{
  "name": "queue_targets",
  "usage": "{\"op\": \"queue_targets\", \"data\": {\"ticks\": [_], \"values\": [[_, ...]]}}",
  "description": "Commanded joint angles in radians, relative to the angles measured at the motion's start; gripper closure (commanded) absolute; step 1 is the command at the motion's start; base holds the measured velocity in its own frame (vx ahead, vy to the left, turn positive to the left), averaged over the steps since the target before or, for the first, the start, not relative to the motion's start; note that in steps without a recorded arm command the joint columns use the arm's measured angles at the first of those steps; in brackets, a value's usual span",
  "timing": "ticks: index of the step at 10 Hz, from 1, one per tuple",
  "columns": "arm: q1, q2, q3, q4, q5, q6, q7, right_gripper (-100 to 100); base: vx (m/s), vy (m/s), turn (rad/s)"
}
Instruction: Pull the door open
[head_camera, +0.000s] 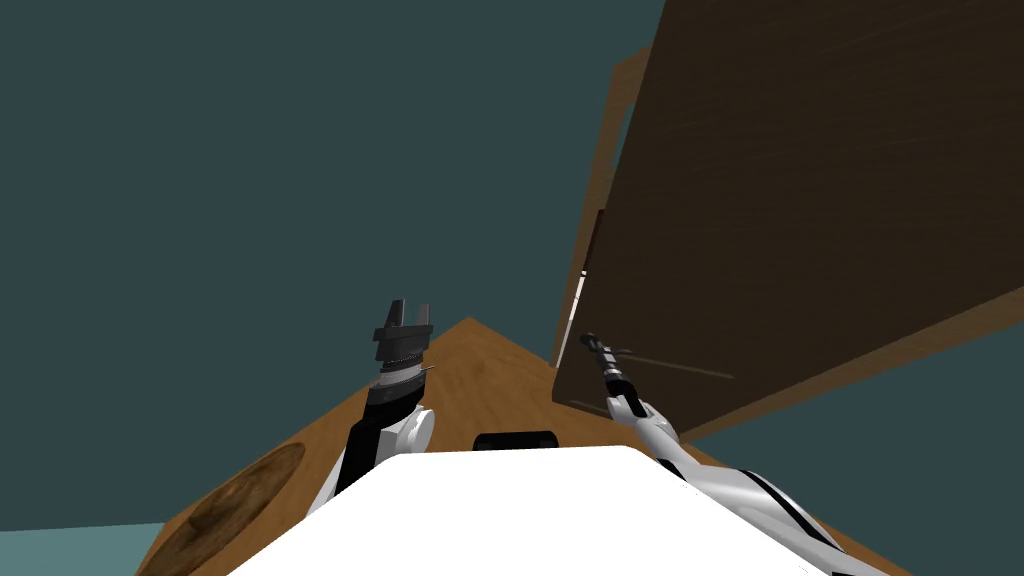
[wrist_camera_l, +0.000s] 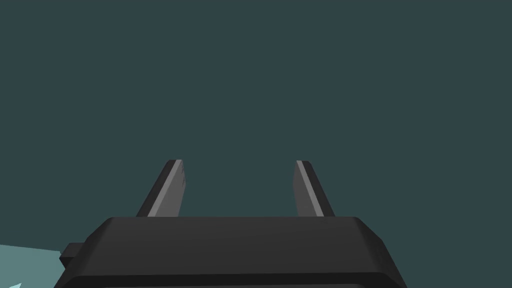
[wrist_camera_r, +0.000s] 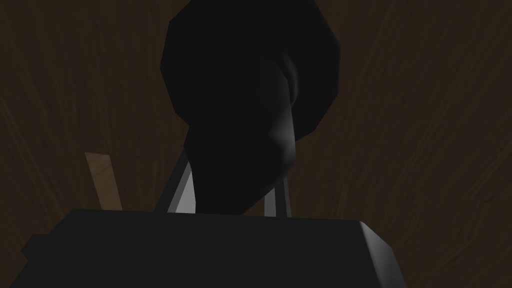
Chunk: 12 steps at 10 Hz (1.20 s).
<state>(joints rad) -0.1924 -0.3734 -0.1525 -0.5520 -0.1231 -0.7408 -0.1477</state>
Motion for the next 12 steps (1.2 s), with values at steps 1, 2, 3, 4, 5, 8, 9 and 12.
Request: {"op": "queue_targets", "data": {"ticks": [1,2,3,4,5,8,9,12], "values": [[0.003,-0.006,0.020,0.005,0.011,-0.017,-0.020,100,-0.228,-0.046,0.097],[0.007,-0.012,0.034,0.002,0.018,-0.023,-0.035,100,-0.245,-0.031,0.106],[0.010,-0.016,0.043,0.000,0.023,-0.027,-0.045,100,-0.247,-0.050,0.093],[0.013,-0.020,0.053,-0.002,0.028,-0.031,-0.056,100,-0.247,-0.078,0.107],[0.014,-0.017,0.046,-0.004,0.024,-0.023,-0.048,100,-0.111,-0.034,0.036],[0.034,-0.036,0.085,-0.013,0.044,-0.048,-0.093,100,-0.216,-0.059,0.125],[0.038,-0.042,0.095,-0.017,0.049,-0.055,-0.105,100,-0.240,-0.073,0.097],[0.054,-0.063,0.130,-0.027,0.067,-0.080,-0.144,100,-0.247,-0.064,0.100]]}}
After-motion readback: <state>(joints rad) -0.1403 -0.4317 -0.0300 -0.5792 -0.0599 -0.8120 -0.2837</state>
